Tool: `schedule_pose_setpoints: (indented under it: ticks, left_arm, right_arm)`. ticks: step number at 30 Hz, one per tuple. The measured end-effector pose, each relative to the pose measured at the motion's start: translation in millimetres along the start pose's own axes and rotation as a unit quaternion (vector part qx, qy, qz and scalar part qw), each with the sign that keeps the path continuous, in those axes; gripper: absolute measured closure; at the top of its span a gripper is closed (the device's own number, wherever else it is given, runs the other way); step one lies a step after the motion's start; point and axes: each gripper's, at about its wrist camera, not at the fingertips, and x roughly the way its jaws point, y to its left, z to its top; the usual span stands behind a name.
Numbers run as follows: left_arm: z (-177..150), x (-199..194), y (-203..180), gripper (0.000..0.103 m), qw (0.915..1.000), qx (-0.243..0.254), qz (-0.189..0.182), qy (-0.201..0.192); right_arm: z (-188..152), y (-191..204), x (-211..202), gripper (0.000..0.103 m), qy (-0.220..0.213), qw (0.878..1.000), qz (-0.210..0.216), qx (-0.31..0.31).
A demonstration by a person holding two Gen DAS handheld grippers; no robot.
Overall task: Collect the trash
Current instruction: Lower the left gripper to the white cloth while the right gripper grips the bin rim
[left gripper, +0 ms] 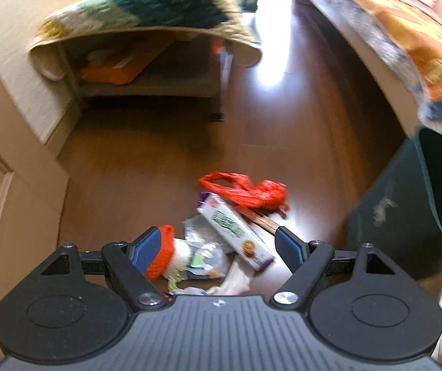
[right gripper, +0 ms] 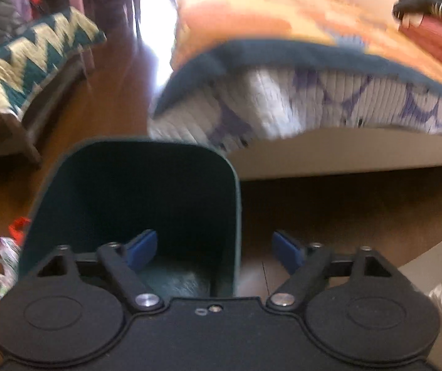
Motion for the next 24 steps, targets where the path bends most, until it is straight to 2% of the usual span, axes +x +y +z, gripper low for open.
schedule_pose_setpoints:
  ticks: [3,5,8,11,13,14,17,19,20,24]
  left_arm:
    - [8,13,14,0.023,0.9995,-0.021,0.023,0.001]
    - [12,21,20,0.023,0.9989,-0.022,0.041,0.001]
    - [13,36,25,0.023,0.9979,-0.026,0.057,0.018]
    - [5,52,26,0.023,0.9960,-0.032,0.069,0.046]
    - [-5,65,25,0.023,0.9936,-0.045,0.076,0.071]
    - [-11,72,24,0.023,0.9921,-0.053,0.076,0.085]
    - [-27,88,16,0.023,0.9877,-0.061,0.096,0.107]
    - [-30,92,10,0.023,0.9872,-0.059,0.102,0.107]
    - [-30,93,6,0.023,0.9878,-0.054,0.102,0.104]
    - [-34,93,-1,0.023,0.9895,-0.037,0.100,0.097]
  right_arm:
    - [3,-1,19,0.029,0.034,0.999,0.011,-0.014]
    - [5,2,27,0.029,0.039,0.998,0.012,-0.037]
    - [4,7,40,0.035,0.061,0.996,0.020,-0.065]
    - [6,6,53,0.045,0.088,0.993,0.019,-0.074]
    - [9,7,57,0.061,0.099,0.992,0.021,-0.069]
    - [10,7,59,0.063,0.099,0.993,0.023,-0.068]
    - [10,9,56,0.076,0.100,0.993,0.001,-0.070]
    - [10,8,54,0.092,0.099,0.992,-0.014,-0.072]
    - [9,8,53,0.095,0.097,0.992,-0.028,-0.076]
    - [4,10,42,0.097,0.089,0.993,-0.034,-0.076]
